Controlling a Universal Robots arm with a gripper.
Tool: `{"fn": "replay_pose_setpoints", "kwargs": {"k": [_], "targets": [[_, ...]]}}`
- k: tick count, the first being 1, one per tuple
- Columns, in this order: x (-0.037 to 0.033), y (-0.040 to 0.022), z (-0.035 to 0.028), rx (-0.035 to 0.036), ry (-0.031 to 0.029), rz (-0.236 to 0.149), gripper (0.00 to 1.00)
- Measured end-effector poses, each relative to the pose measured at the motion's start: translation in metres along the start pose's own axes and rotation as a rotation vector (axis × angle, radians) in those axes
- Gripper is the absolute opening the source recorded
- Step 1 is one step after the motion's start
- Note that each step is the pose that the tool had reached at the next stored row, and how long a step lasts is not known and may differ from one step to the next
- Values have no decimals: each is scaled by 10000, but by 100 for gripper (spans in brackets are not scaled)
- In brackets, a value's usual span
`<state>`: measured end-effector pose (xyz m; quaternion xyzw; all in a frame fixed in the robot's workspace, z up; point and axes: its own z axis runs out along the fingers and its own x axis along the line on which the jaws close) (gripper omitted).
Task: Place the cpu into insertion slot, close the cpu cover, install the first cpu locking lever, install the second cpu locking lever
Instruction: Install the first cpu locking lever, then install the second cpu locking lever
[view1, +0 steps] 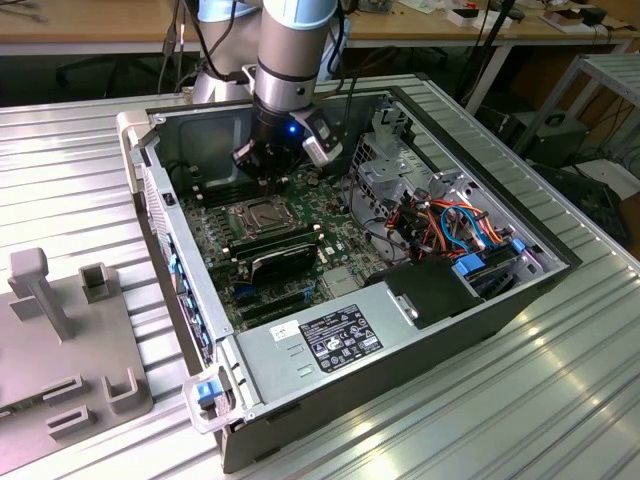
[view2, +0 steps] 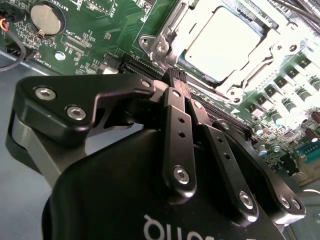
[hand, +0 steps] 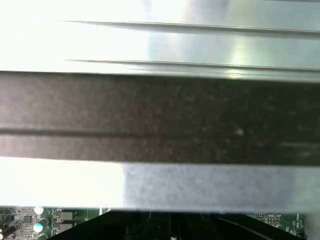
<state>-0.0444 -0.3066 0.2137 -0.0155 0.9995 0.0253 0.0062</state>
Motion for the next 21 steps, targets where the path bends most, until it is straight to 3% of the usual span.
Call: {"fn": "replay_pose_setpoints", "kwargs": {"k": [21], "targets": [[0,-21,-62,5,0,0,11]]}}
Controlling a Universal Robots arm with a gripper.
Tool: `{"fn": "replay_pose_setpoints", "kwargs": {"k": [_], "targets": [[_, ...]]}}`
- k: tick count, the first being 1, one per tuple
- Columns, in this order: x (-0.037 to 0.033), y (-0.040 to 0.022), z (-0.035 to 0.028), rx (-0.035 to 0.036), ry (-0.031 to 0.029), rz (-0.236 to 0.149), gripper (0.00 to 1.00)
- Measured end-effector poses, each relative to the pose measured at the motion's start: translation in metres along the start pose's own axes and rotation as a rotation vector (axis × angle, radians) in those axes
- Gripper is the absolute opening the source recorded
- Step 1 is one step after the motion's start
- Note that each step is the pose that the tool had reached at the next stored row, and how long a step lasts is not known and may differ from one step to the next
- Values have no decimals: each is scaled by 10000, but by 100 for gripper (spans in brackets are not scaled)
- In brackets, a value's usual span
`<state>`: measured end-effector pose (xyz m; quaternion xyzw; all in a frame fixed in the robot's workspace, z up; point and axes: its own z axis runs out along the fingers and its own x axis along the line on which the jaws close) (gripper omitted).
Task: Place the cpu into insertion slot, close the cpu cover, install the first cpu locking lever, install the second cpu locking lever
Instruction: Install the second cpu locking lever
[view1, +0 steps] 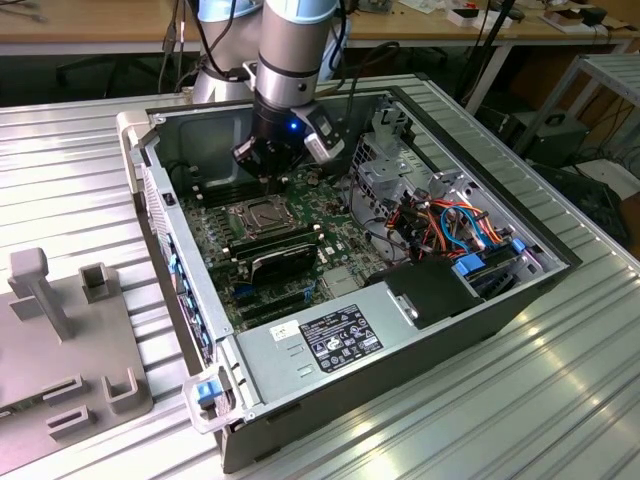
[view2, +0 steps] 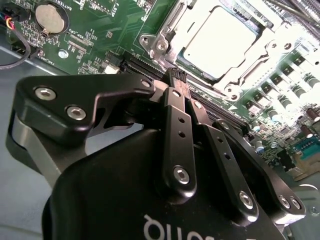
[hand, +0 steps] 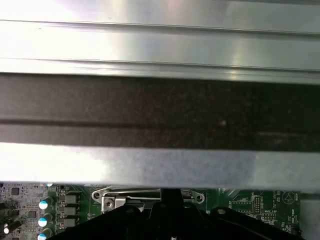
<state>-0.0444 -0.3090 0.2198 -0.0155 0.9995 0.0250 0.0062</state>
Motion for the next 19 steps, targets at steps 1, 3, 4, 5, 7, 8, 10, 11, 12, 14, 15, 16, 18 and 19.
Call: {"fn": "replay_pose_setpoints", "kwargs": {"k": [1,3,4,5,7,8,10,11,12,14,15,16,18,19], "targets": [[0,-7,-1,1,0,0,11],[1,-22,-1,1,0,0,11],[1,-30,-2,1,0,0,11],[1,-42,-3,2,1,0,11],[2,-69,-4,2,1,0,11],[3,-81,-5,2,1,0,11],[3,-106,-6,2,1,-1,11],[4,-124,-7,1,0,-1,11],[4,-133,-7,1,1,-1,11],[4,-136,-7,0,0,1,11],[4,-137,-7,1,1,0,11],[4,-138,-7,2,1,0,11],[4,-138,-7,1,0,0,11],[4,-139,-7,2,1,0,11]]}}
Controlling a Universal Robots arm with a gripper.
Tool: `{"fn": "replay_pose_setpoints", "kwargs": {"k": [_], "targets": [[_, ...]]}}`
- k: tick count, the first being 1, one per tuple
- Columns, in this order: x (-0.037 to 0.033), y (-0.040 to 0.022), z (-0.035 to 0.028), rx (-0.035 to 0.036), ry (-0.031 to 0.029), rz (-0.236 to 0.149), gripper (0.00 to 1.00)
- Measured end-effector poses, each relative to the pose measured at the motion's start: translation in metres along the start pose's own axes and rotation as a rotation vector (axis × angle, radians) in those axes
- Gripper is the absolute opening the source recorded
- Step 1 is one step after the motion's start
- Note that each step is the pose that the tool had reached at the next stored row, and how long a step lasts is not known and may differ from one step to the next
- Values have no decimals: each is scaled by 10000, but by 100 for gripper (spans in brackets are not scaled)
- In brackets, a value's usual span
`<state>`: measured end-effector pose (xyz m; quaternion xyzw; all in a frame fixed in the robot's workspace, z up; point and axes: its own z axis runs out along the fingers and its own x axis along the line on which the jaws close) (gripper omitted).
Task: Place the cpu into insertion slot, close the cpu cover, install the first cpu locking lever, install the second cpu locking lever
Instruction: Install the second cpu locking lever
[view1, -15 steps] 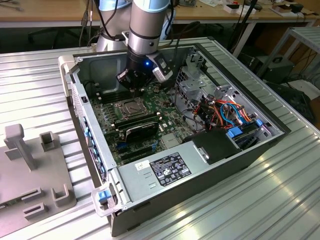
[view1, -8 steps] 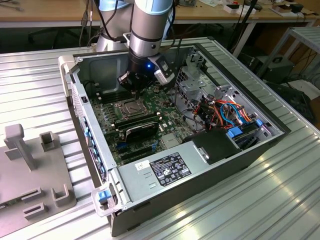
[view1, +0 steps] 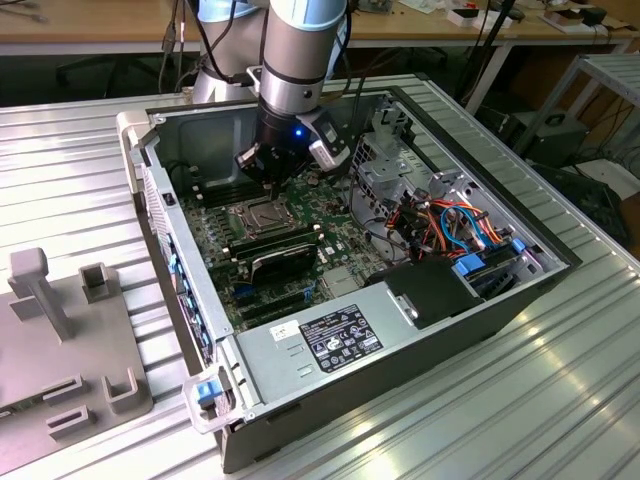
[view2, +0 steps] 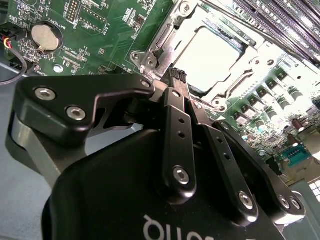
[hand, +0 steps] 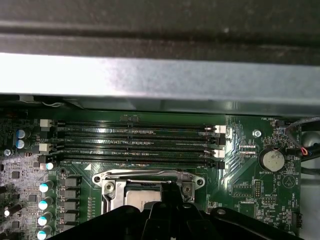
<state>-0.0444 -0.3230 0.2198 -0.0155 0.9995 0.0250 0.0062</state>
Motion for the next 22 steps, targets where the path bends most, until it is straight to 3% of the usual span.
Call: {"fn": "replay_pose_setpoints", "kwargs": {"k": [12,15,19,22], "targets": [[0,-3,0,-1,-1,0,11],[1,-55,-6,1,0,1,11],[0,-53,-55,8,0,-1,11],[-2,-48,-151,13,0,0,11]]}}
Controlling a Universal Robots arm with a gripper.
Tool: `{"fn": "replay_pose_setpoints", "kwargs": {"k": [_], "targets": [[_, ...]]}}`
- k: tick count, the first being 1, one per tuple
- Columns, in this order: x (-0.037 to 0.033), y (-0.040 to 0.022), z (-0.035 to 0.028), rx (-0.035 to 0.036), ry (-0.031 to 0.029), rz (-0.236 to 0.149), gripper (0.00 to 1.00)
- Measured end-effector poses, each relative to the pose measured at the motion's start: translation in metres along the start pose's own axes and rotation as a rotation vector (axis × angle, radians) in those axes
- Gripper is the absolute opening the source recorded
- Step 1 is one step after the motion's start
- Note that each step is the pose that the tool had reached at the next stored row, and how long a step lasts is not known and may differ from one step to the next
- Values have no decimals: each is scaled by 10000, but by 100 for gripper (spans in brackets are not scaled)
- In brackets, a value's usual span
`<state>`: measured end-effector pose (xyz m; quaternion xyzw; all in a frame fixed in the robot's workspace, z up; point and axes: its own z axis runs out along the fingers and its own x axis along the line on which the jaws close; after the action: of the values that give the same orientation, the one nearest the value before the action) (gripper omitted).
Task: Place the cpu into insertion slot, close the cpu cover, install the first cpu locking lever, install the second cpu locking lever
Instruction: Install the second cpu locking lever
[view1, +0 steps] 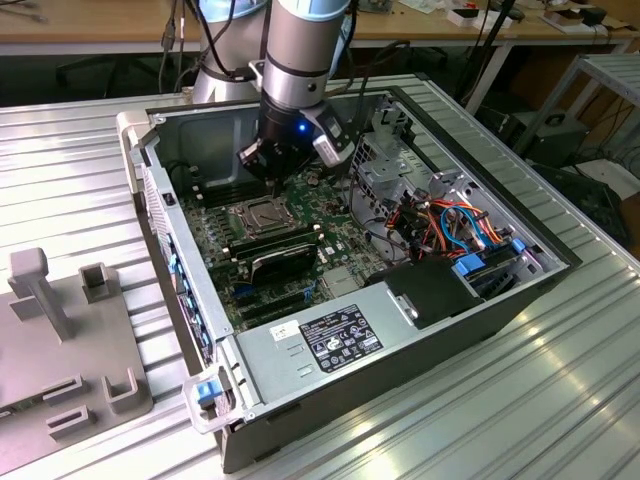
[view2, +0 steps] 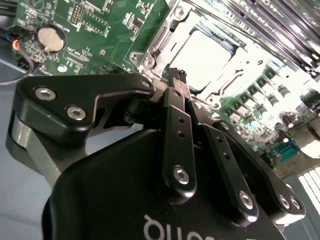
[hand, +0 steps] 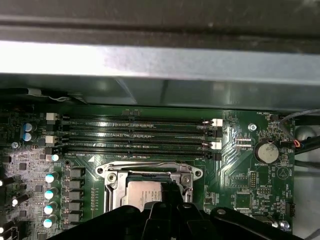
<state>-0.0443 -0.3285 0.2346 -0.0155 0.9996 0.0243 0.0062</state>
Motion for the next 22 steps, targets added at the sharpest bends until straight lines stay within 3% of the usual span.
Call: {"fn": "replay_pose_setpoints", "kwargs": {"k": [2,9,22], "targets": [[0,1,-40,3,1,1,11],[1,-52,-63,4,0,0,11],[8,-288,-76,4,1,0,11]]}}
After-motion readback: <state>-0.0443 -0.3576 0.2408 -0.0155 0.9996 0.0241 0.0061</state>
